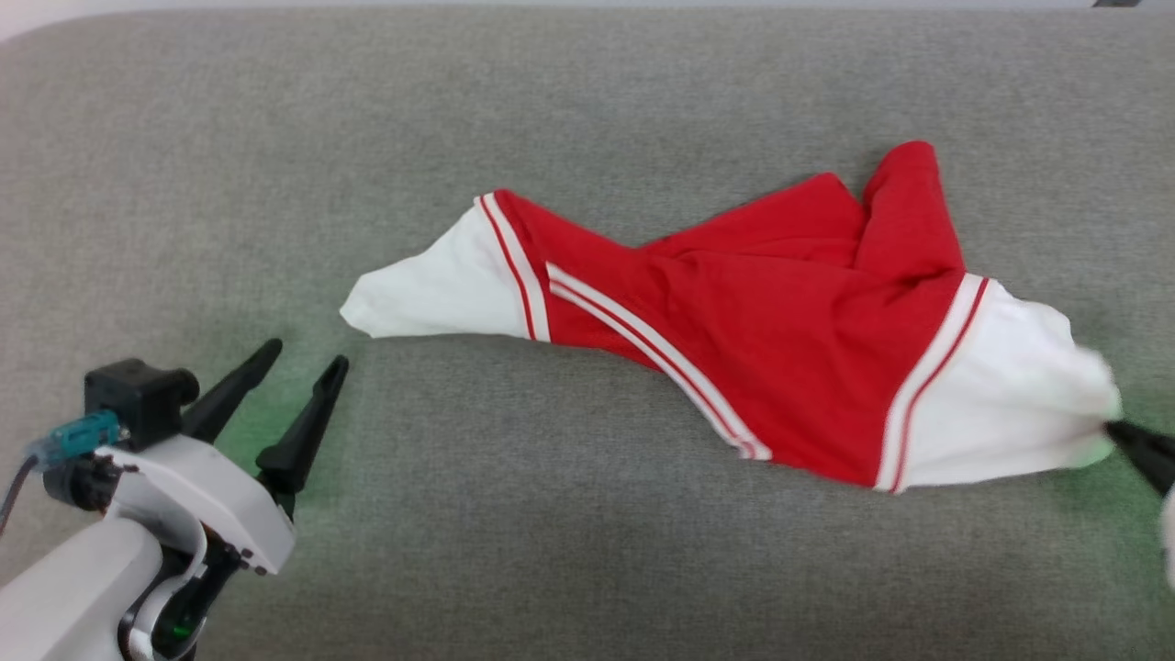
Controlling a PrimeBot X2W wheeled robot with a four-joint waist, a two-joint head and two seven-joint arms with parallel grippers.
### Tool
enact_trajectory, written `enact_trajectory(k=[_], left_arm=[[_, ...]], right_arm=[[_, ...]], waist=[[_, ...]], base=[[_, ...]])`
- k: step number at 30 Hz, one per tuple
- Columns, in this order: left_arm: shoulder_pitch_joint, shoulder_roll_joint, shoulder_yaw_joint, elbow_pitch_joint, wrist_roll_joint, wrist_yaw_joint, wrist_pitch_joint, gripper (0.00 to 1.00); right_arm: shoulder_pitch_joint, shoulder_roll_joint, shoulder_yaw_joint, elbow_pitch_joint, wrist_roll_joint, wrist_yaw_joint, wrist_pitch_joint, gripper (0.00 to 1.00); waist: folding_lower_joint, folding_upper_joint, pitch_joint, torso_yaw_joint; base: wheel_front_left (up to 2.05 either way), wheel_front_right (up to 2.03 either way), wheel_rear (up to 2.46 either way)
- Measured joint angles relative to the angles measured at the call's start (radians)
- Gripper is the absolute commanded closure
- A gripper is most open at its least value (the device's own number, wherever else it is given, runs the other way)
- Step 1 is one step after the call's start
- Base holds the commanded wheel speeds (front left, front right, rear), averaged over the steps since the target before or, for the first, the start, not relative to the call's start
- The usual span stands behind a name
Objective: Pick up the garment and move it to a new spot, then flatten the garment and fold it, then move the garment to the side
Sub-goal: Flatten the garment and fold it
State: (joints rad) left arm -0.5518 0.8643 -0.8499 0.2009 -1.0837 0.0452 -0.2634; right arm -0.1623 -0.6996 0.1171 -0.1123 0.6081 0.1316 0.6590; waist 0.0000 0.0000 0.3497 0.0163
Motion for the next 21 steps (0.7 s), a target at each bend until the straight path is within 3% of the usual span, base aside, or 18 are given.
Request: enact_trajectory(k=[8,13,21], left_arm=[[0.034,0.018,0.026,-0.067,0.014,0.035,-0.001,0.00],[0.042,0.027,0.032,-0.098,0.021,0.044,-0.001,0.00],[0.067,0.029,0.047,-0.123,0.028,0.055,-0.001,0.00]], right_arm=[[0.034,0.038,-0.243,0.057,0.004,0.000,-0.027,1.00],[0.035,0.078,-0.410,0.114,-0.060,0.000,-0.062,1.00],[0.035,0.148,-0.474,0.212,-0.137,0.000,-0.092,1.00]], waist=[[0.0000,0.0000,-0.005,-0.017],[0.0000,0.0000,0.001,-0.008],[0.0001,0.0000,0.000,0.001]], base=[[0.00,0.00,0.00],[0.00,0.00,0.00],[0.00,0.00,0.00]])
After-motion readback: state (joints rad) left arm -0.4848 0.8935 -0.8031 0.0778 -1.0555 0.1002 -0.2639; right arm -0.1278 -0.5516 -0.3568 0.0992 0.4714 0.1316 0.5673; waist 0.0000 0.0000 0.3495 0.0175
